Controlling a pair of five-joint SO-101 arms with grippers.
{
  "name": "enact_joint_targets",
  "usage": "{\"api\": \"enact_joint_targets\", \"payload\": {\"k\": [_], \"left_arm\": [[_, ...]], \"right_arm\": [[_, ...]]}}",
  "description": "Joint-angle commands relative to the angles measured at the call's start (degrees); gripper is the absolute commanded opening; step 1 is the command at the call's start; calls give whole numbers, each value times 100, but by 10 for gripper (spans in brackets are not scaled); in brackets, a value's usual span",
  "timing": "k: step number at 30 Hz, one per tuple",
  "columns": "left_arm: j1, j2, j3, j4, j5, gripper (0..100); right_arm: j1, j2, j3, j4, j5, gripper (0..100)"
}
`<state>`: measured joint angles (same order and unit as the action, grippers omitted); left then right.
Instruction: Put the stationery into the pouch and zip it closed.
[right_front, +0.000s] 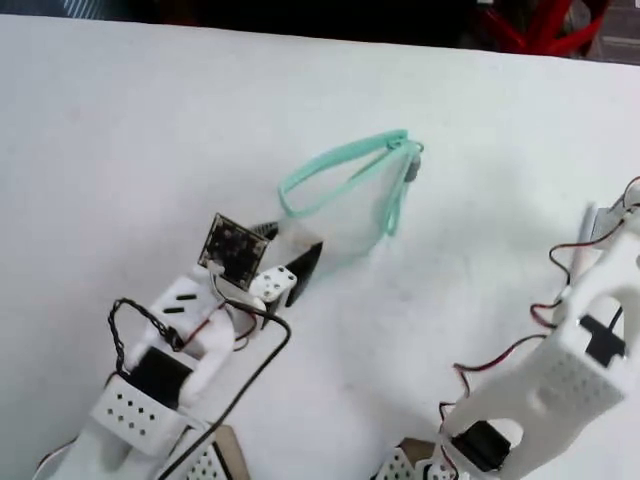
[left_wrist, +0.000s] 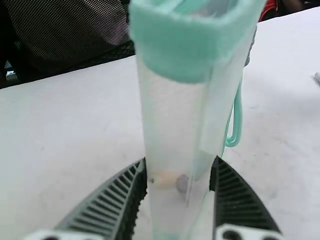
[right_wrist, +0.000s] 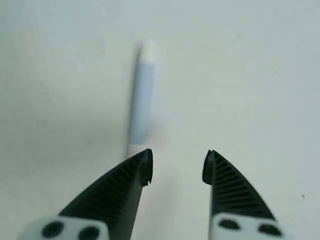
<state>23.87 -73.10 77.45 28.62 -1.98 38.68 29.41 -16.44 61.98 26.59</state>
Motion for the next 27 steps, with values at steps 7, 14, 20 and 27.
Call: {"api": "enact_joint_targets", "payload": {"k": [7,14,20,27], "left_arm": [[57,-22,-149,-35,-97,207],[57,-22,-149,-35,-97,207],[57,-22,-149,-35,-105,207],[57,-22,-149,-35,-105,207]], "right_arm": [[-629,1534,-2725,1420,-26,166],[-611,2369,-3868,1534,-484,166],[-470,3055,-4633,1543,-475,166],[-444,3723,-5354,1543,-475,166]]}}
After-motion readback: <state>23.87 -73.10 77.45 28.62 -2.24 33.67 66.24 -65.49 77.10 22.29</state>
